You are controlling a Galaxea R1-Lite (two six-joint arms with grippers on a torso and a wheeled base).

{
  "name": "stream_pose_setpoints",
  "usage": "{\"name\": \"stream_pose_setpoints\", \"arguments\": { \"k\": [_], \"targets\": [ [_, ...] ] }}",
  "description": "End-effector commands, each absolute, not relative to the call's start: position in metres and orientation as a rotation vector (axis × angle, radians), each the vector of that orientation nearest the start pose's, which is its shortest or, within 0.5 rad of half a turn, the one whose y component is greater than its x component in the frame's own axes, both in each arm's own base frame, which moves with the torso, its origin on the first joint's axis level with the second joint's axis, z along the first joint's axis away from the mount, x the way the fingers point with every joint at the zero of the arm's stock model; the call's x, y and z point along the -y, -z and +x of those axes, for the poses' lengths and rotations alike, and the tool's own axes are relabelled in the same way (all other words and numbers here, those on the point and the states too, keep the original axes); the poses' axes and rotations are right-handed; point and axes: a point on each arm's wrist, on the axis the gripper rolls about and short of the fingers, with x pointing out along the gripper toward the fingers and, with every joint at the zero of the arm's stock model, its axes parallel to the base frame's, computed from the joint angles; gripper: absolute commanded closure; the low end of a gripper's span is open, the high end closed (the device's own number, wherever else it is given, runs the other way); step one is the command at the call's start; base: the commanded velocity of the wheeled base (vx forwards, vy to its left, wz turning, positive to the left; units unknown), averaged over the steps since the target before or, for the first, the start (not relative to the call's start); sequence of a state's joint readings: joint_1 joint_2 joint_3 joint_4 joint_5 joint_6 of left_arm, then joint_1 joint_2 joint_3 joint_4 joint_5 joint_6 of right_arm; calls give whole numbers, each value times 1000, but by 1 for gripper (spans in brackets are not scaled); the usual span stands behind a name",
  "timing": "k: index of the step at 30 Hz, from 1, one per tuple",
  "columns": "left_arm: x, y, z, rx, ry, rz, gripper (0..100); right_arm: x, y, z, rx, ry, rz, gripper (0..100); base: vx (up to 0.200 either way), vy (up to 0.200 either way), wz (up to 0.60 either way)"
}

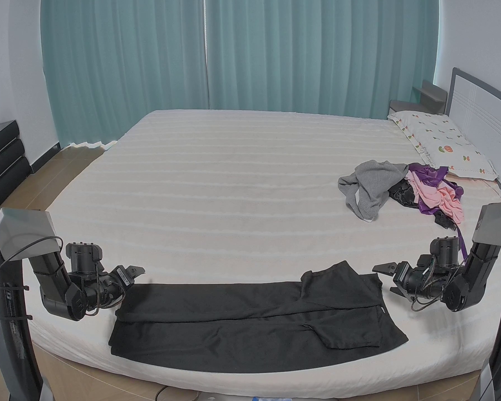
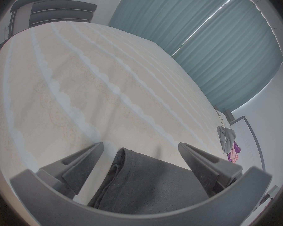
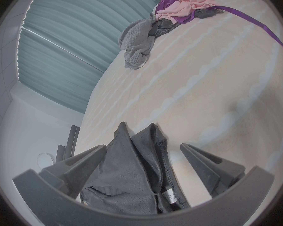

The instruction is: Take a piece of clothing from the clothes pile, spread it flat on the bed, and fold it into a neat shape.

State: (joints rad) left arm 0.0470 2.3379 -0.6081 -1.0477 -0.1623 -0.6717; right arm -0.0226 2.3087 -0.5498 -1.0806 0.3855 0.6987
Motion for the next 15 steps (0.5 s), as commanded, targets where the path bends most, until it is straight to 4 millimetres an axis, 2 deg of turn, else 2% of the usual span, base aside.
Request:
{"name": "stream_pose_setpoints", "arguments": {
  "k": [1, 3, 4, 15],
  "targets": [
    [-12, 36, 334, -700, -125, -716, 0, -2, 30, 322, -777, -101, 803, 0, 0, 0, 0],
    [-12, 36, 333, -702, -125, -716, 0, -2, 30, 322, -777, -101, 803, 0, 0, 0, 0],
    [-12, 36, 333, -702, -125, -716, 100, -2, 30, 322, -776, -101, 803, 0, 0, 0, 0],
    [-14, 35, 333, -699, -134, -722, 100, -2, 30, 322, -776, -101, 803, 0, 0, 0, 0]
  ]
}}
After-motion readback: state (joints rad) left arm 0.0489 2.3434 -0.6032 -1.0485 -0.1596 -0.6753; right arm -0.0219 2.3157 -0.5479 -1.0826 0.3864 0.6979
